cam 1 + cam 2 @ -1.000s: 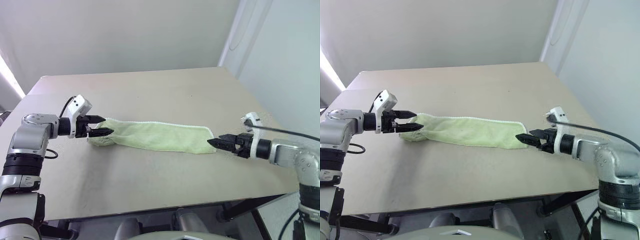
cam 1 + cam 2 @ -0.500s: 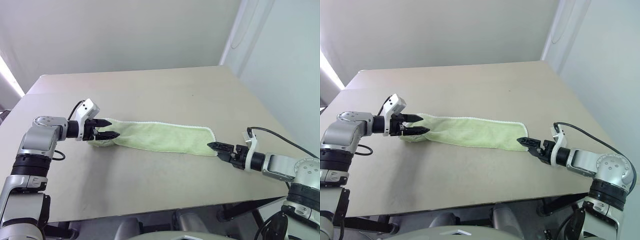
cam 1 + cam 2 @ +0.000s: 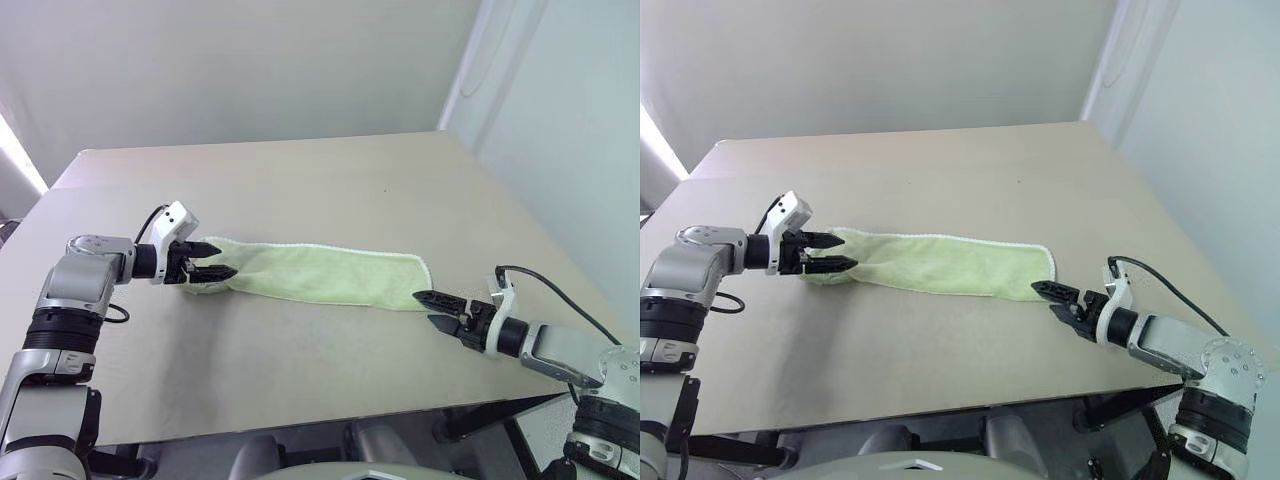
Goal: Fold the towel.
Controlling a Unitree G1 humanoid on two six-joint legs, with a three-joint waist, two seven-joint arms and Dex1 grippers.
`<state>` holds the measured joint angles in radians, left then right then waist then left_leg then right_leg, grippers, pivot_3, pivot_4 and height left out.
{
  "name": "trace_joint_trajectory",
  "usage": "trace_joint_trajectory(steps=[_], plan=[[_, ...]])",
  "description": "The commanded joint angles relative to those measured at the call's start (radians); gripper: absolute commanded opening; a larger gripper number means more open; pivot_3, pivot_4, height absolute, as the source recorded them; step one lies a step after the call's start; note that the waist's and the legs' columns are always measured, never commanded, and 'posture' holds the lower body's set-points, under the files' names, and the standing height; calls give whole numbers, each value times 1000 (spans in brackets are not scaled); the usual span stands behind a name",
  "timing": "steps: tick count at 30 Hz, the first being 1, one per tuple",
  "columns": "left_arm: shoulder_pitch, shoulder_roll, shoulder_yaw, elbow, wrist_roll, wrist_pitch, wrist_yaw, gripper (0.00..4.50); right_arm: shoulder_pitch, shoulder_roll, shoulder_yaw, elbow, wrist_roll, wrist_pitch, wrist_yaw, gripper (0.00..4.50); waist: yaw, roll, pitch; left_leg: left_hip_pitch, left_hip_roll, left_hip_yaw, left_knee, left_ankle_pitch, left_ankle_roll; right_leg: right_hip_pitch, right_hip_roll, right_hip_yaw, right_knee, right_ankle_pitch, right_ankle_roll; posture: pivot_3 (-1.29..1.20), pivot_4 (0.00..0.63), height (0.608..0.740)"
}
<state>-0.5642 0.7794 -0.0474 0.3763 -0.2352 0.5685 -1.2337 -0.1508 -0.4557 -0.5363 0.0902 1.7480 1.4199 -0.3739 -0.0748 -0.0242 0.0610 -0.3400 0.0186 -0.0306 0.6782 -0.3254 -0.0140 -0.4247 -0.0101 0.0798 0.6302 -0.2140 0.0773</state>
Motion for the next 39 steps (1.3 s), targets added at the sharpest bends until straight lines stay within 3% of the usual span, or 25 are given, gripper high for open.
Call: trace_joint_trajectory(steps=[1,6,9,19,26,35,39], plan=[[-32,0,2,-15,1,-18,5,4004,-18,2,89,-19,118,-123,-102,4500,-2,0,0,0,0,0,0,0,0,0,0,0,0,0,0,0,0,712],[-34,-1,3,-14,-1,-16,9,4004,-71,-9,104,68,75,-276,-171,4500,-4,0,0,0,1,0,0,0,0,0,0,0,0,0,0,0,0,712],[-37,-2,5,-11,-3,-16,13,4057,-85,-28,111,105,58,-301,-160,3613,1,0,0,0,0,0,0,0,0,0,0,0,-1,0,0,0,0,712],[-70,-12,15,39,-4,-23,43,4057,-127,-51,154,94,98,-316,-154,13,3,1,1,-1,0,0,-1,0,0,0,0,0,-1,0,0,0,0,712],[-91,-13,8,88,11,-46,51,4057,-119,-157,117,120,117,-317,-147,13,6,2,1,-2,0,0,-1,0,0,-1,0,0,-2,0,0,0,0,712],[-117,-8,9,140,16,-63,57,4057,-121,-456,52,163,128,-235,-61,13,6,3,2,-2,0,0,-1,-1,1,-1,0,1,-3,0,0,0,0,712],[-122,-13,6,155,23,-72,62,4057,-177,-536,107,140,132,-181,-9,13,3,3,3,-2,0,1,-1,-1,1,-1,0,1,-3,0,0,0,0,712]])
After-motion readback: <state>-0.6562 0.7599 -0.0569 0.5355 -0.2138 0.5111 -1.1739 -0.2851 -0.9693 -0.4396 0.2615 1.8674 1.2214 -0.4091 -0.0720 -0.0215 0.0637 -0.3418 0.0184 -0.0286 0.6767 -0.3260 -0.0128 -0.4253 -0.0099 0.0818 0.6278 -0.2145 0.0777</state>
